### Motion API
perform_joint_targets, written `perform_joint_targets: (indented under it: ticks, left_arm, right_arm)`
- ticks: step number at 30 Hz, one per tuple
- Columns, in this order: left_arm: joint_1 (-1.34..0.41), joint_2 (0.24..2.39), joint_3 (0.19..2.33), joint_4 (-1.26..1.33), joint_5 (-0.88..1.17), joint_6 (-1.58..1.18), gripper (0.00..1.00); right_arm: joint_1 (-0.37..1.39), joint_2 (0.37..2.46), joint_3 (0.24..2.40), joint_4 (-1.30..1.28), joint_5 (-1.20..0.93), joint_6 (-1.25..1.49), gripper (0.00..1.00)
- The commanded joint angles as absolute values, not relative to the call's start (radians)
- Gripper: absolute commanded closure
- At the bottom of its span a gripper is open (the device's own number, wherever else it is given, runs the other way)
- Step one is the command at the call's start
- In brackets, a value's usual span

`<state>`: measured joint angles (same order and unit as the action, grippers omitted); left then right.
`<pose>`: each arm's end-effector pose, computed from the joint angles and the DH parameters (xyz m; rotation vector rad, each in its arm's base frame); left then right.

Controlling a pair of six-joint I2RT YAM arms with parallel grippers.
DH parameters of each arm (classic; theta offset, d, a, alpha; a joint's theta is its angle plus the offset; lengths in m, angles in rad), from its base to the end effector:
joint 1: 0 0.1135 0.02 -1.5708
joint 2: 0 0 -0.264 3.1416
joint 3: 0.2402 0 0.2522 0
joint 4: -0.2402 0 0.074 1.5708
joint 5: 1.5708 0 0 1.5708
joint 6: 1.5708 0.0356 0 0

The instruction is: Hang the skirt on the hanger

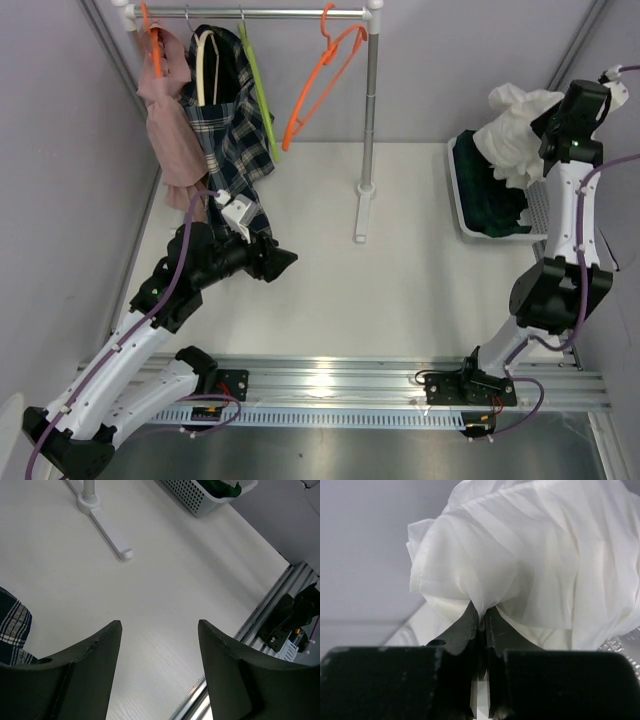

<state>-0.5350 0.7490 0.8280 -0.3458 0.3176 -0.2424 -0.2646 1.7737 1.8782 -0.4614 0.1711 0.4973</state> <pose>0.1407 -0.0963 0.3440 0.5048 1.8386 -0.8280 0.3968 -0.1138 0.4192 0.8195 1.7388 -0.0088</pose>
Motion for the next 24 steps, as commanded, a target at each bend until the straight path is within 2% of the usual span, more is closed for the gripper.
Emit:
perform_joint_targets:
  ticks: [1,8,9,13,17,22,24]
  left_arm:
    - [-0.540,0.741,0.856,-0.321,0.305,-0.219,0.32]
    - [-0.540,0.729,0.857,-0.322,0.293,-0.229,0.32]
    - [-0.540,0.727,0.857,-0.324,0.291,-0.232,0.32]
    - [-0.540,0.723,0.854,-0.318,0.293,-0.244,0.32]
    - [-0.540,0.721,0.854,-0.313,0.293,-0.253,0.32]
    - [-0.540,0.748,0.844,-0.287,0.291,-0.274,0.32]
    - [-0.540,0.765,0.833,-0.279,0.298,-0.290,0.32]
  right_arm:
    - [-0.224,1.619,1.867,-0.440,0.124,0.528,1.00]
    - [0.018,1.384,1.774,-0.528,0.196,0.494,1.00]
    - [0.116,1.356,1.744,-0.522,0.208,0.488,1.00]
    - [0.334,1.203,1.599,-0.538,0.394,0.518,1.00]
    - [0.492,1.089,1.372,-0.486,0.394,0.647,1.00]
    - [0.646,1.115,1.105,-0.394,0.321,0.829,1.00]
    - [0.643,1.194,1.042,-0.364,0.214,0.854,0.92]
